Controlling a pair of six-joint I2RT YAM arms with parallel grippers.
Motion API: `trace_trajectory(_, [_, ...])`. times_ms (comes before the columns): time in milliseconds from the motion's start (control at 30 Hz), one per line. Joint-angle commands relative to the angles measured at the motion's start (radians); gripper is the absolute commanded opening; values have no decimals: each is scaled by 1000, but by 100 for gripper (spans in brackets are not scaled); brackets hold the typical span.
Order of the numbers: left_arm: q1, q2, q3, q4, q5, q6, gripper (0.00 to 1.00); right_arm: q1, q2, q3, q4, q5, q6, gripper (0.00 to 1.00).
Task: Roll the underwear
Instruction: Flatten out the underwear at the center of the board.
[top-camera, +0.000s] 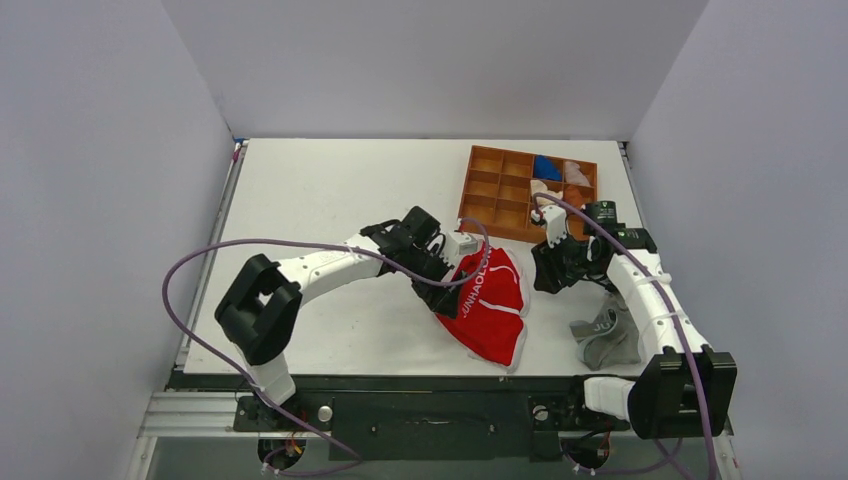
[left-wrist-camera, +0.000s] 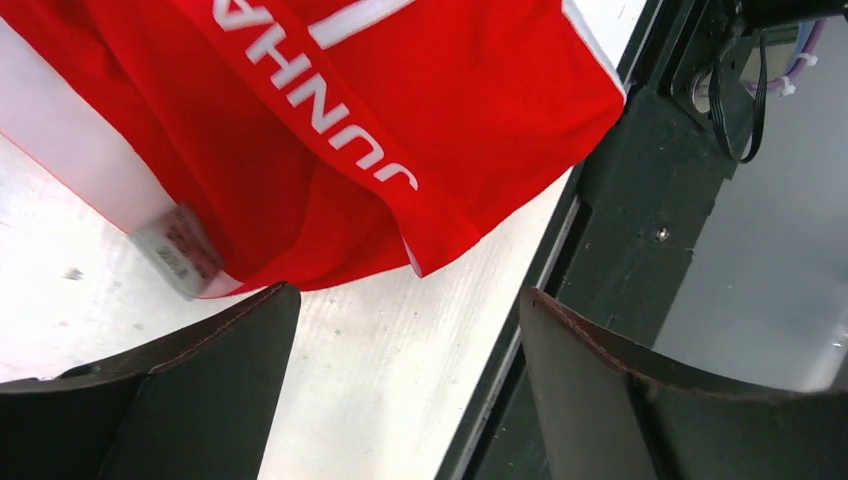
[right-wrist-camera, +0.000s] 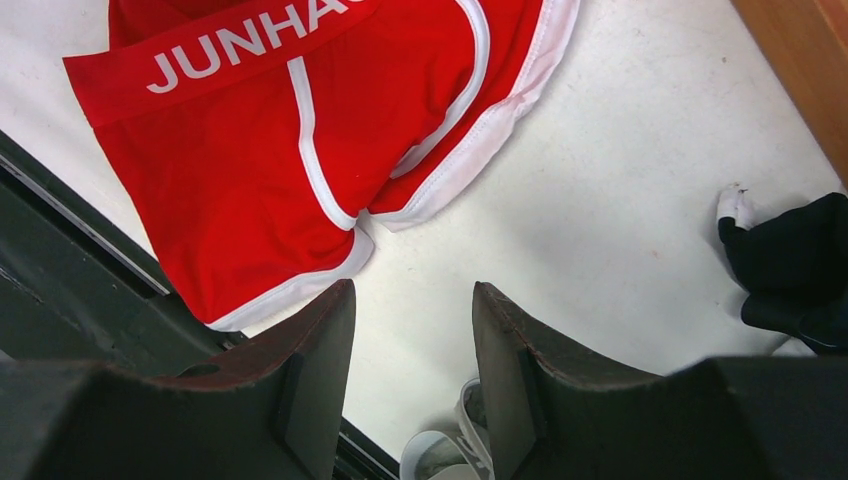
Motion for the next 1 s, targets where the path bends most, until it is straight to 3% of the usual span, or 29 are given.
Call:
trace_trajectory(0, [-11, 56, 46, -77, 57, -118, 76, -11, -31, -32, 50, -38, 7, 43])
trace_trajectory(300, [-34, 147, 109, -78, 121, -178, 67, -13, -33, -43, 71, -49, 18, 43])
trace_trajectory(600, [-45, 258, 172, -65, 168, -240, 47, -15, -49, -47, 73, -53, 17, 43])
trace_trajectory(667, [-49, 271, 181, -72, 176, -240, 36, -15, -51, -47, 73, -53, 18, 42])
trace_trajectory(700, [-49, 274, 185, -77, 190, -235, 20, -16, -52, -47, 73, -54, 18, 43])
trace_trajectory(767, [-46, 260, 216, -106, 196, -217, 2, -15, -59, -47, 70, -57, 19, 43])
trace_trajectory(867, [-14, 202, 228, -102, 251, -213, 0, -15, -70, -40, 58, -69, 7, 43])
trace_trajectory(967, [65, 91, 220, 0, 317, -294, 0, -15, -67, -22, 35, -96, -15, 42])
